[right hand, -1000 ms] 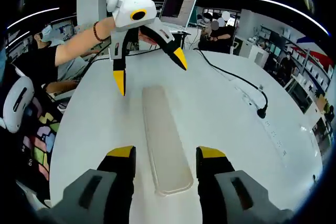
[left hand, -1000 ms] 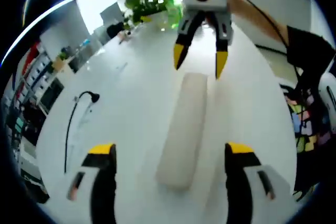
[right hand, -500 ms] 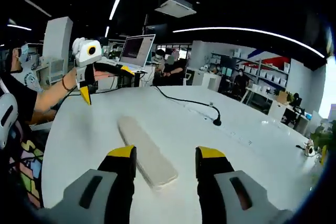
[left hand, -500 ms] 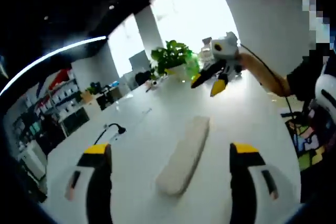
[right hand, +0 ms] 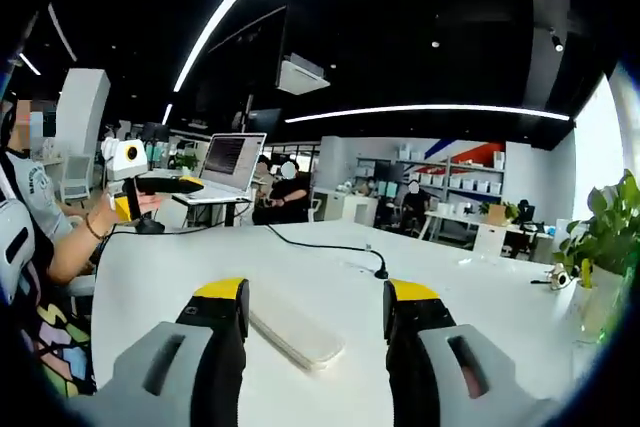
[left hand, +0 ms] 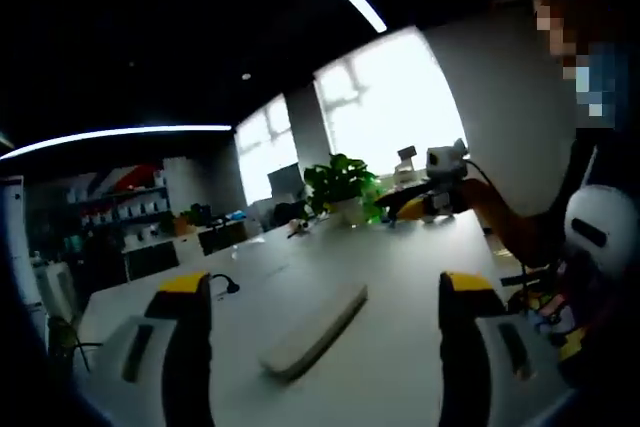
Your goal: Arrange the utensils inside the cutlery case until each visible utensil rests in its matching compartment.
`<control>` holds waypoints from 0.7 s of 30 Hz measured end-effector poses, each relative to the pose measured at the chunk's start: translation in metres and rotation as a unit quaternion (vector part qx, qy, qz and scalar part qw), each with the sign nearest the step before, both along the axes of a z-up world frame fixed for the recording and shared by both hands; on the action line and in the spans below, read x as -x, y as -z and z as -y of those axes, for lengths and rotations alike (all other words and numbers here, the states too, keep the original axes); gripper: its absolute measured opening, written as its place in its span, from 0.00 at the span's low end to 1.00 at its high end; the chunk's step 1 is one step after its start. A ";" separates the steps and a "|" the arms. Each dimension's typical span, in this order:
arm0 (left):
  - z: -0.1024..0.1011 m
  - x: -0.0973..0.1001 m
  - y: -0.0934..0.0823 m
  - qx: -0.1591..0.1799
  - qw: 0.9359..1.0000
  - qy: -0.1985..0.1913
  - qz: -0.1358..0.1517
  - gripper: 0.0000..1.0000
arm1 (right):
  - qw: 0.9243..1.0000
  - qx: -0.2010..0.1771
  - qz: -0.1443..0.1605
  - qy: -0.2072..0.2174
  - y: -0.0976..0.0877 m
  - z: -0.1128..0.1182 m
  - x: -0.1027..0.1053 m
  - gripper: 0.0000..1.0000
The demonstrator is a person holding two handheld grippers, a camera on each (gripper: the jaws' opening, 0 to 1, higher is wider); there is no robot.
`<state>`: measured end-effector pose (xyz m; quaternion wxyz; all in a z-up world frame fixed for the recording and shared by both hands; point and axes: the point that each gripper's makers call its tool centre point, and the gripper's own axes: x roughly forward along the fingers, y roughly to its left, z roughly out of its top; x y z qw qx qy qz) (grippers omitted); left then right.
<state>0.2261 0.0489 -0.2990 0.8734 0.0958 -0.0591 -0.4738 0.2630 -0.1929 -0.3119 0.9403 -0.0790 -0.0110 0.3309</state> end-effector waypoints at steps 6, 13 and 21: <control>-0.004 0.011 -0.010 0.015 1.000 -0.015 0.000 1.00 | 0.999 -0.017 0.017 0.048 -0.006 0.019 0.002 0.63; -0.026 0.006 -0.016 0.055 0.994 -0.092 -0.029 1.00 | 0.991 -0.031 0.065 0.113 -0.030 0.045 0.006 0.73; -0.045 -0.004 -0.011 0.063 0.984 -0.157 -0.054 1.00 | 0.982 -0.041 0.091 0.161 -0.040 0.062 0.014 0.75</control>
